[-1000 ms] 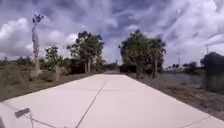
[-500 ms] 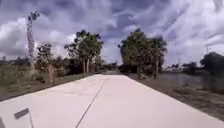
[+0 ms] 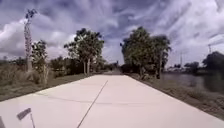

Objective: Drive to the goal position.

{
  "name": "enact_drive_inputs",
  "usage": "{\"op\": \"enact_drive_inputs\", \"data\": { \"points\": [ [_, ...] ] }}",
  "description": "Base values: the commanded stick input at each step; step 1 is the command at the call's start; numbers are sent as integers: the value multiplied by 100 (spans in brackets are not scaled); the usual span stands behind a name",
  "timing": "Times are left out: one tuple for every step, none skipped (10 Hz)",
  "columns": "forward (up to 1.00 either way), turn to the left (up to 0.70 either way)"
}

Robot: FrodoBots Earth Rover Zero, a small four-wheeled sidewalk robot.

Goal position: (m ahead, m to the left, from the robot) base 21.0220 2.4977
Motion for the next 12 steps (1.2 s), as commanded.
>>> {"op": "enact_drive_inputs", "data": {
  "points": [
    [100,0],
    [100,-33],
    [100,-40],
    [100,-40],
    [100,-40],
    [100,-3],
    [100,0],
    [100,0],
    [100,0],
    [100,0],
    [100,0],
    [100,0]
  ]
}}
